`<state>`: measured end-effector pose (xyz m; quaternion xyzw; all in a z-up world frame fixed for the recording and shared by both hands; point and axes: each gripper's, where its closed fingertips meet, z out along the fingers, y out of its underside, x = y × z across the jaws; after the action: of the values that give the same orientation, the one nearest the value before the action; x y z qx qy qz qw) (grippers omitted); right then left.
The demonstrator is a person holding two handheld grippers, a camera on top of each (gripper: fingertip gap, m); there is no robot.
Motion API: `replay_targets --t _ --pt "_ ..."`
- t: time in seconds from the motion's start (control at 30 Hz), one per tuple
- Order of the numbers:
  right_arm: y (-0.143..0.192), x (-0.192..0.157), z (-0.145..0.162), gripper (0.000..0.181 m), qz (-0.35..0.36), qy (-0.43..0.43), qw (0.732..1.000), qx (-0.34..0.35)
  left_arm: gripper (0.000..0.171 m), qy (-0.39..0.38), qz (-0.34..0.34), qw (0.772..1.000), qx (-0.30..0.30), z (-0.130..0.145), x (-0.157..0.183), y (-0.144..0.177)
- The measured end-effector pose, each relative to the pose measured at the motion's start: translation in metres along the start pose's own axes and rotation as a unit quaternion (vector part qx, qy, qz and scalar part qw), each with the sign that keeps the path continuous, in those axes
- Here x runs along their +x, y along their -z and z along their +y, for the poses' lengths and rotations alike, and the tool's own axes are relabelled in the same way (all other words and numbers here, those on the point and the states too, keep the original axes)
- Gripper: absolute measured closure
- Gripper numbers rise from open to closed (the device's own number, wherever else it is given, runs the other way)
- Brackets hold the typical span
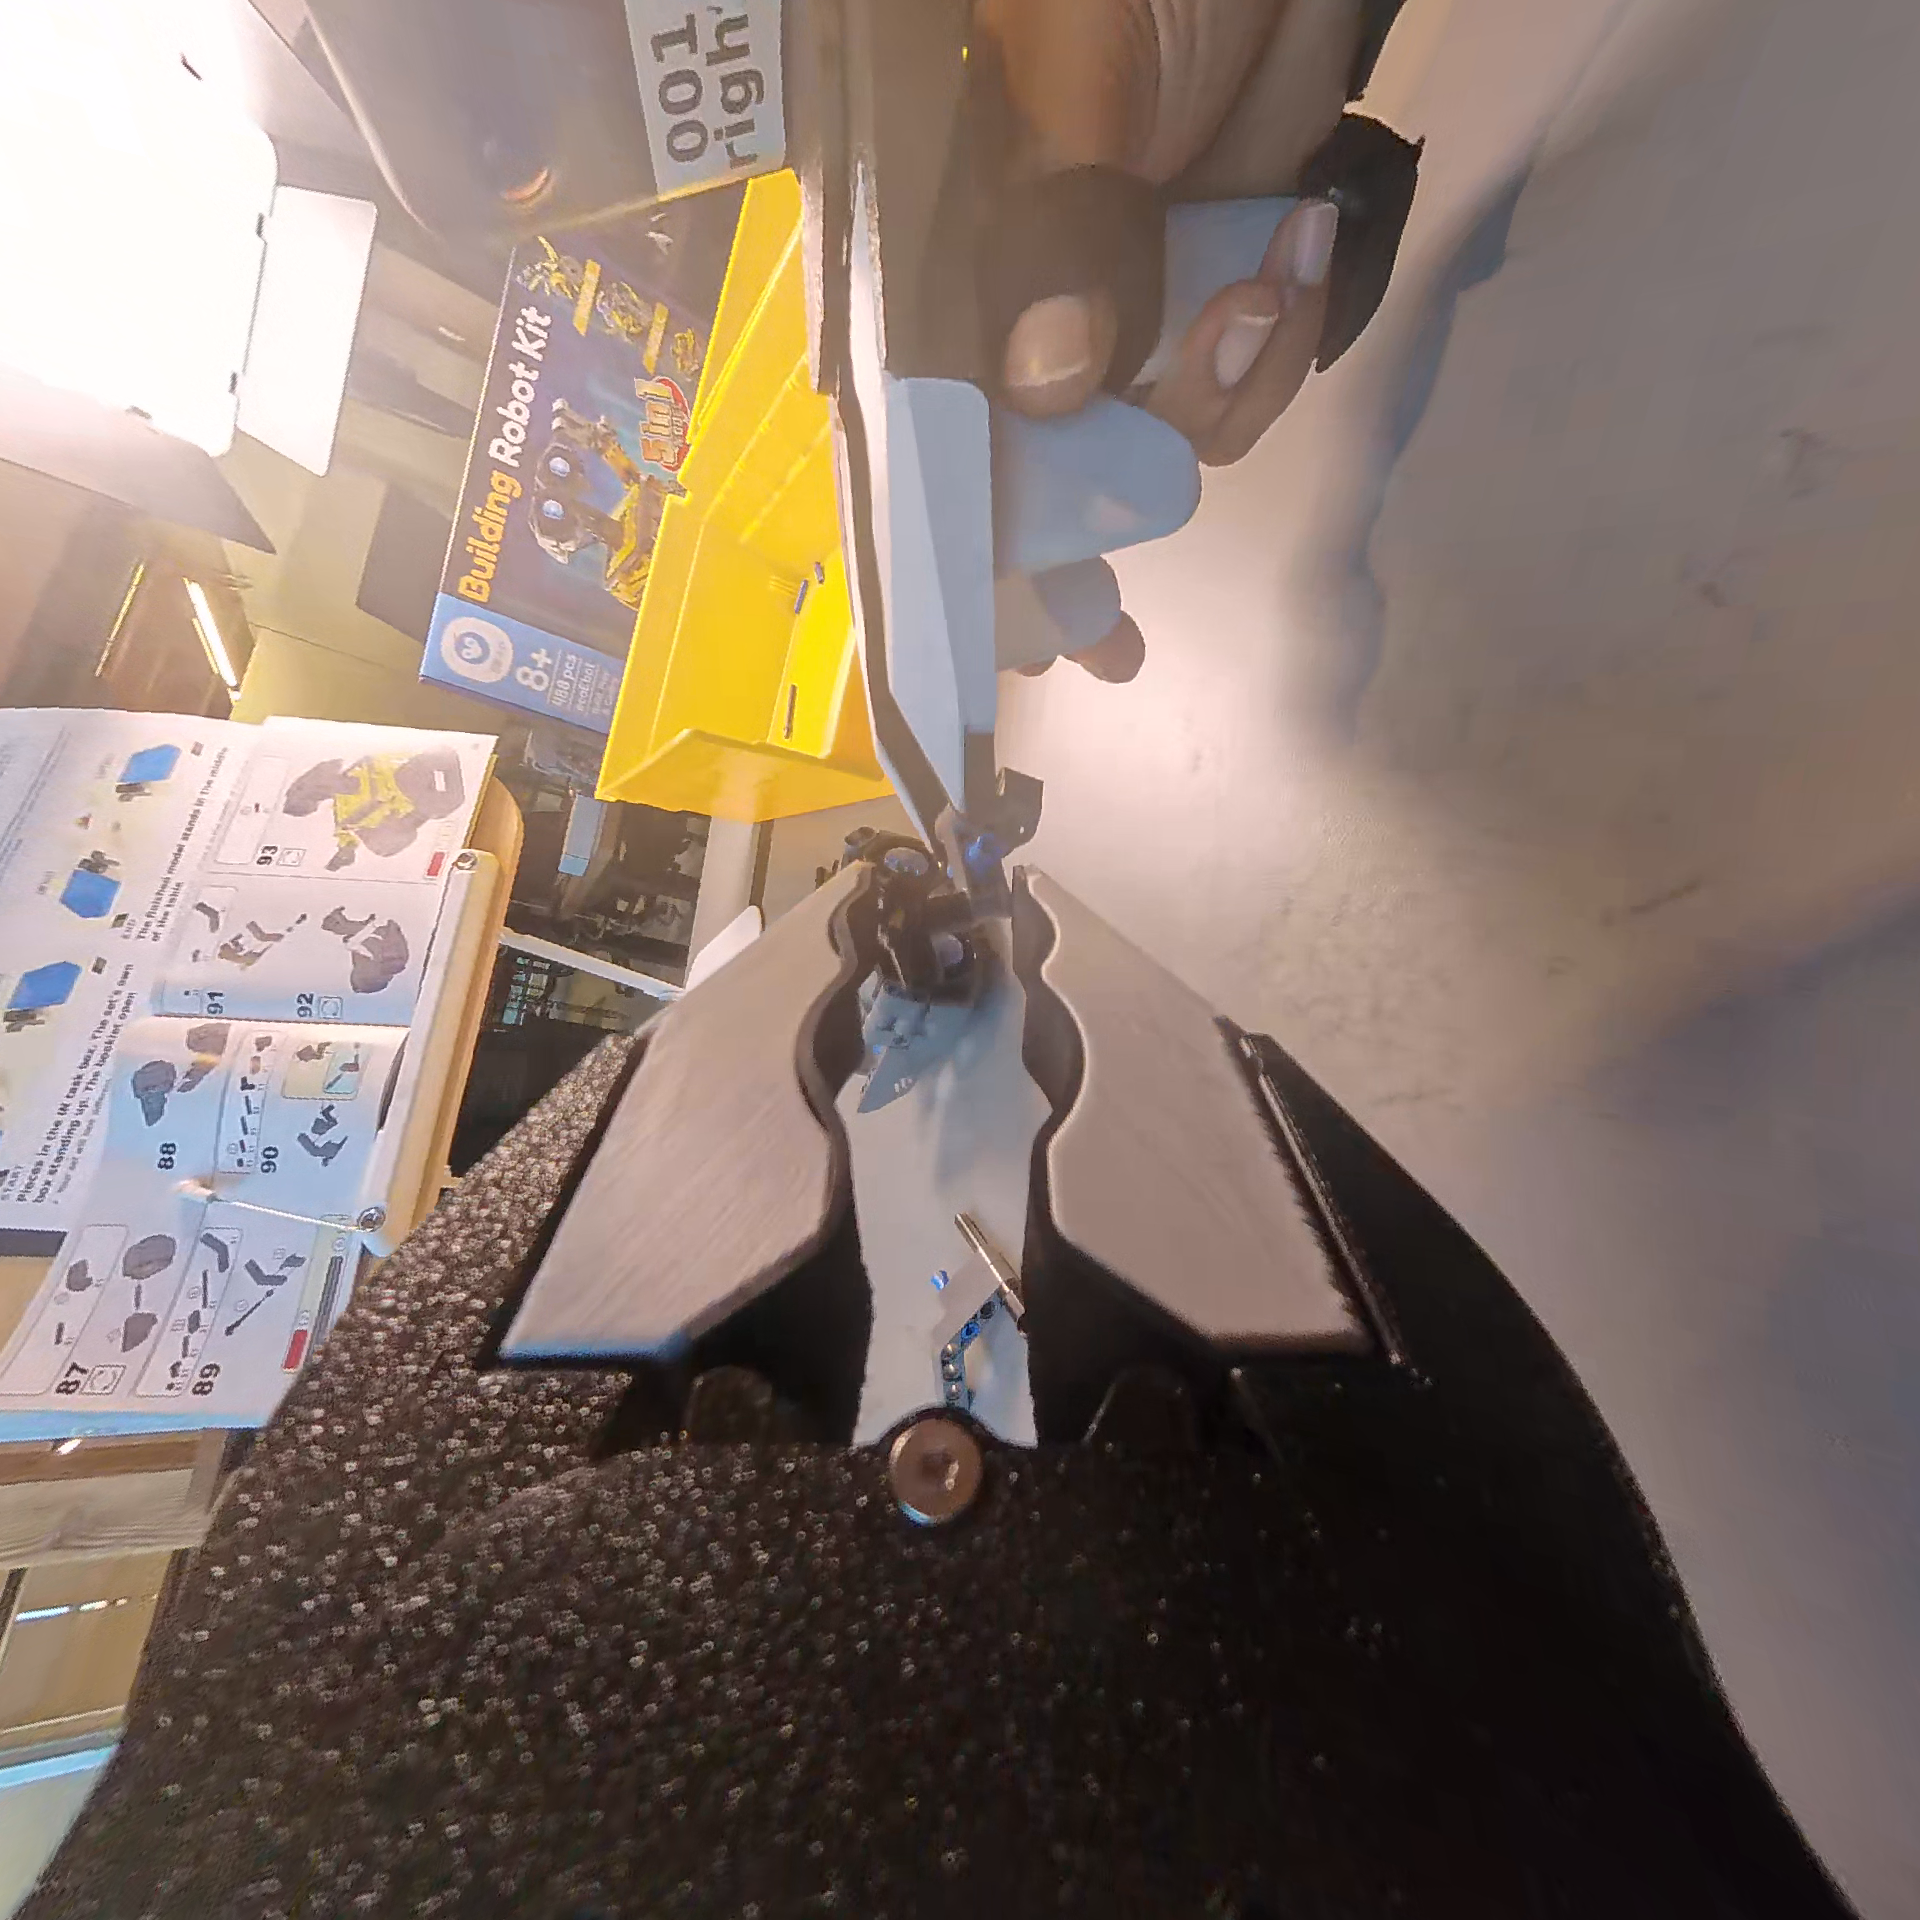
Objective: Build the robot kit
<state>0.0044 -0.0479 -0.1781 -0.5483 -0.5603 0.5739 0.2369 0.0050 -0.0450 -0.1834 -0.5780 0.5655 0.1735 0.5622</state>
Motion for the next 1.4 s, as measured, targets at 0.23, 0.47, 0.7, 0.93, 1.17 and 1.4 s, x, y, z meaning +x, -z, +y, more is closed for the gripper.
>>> replay_targets --t 0.23,0.47,0.7,0.93,1.17,1.4 --pt "0.001 -0.001 -0.006 0.163 0.019 0.053 0.998 0.019 0.147 0.029 -0.011 0.999 0.009 -0.003 -0.007 0.001" --pt "0.013 0.003 -0.020 0.163 0.090 0.220 0.971 0.028 0.126 0.443 0.171 0.868 0.143 -0.007 -0.020 0.015" --pt "0.007 -0.007 -0.019 0.164 0.151 0.388 0.909 -0.009 0.142 0.681 0.315 0.627 0.210 -0.023 -0.022 0.014" --pt "0.005 -0.006 -0.015 0.166 0.176 0.434 0.883 -0.036 0.155 0.700 0.298 0.623 0.183 -0.017 -0.018 0.007" --pt "0.003 -0.008 -0.012 0.167 0.176 0.437 0.881 -0.054 0.159 0.704 0.289 0.625 0.171 -0.016 -0.016 0.004" --pt "0.006 -0.003 -0.009 0.167 0.182 0.444 0.874 -0.072 0.152 0.716 0.308 0.603 0.171 -0.012 -0.015 0.004"
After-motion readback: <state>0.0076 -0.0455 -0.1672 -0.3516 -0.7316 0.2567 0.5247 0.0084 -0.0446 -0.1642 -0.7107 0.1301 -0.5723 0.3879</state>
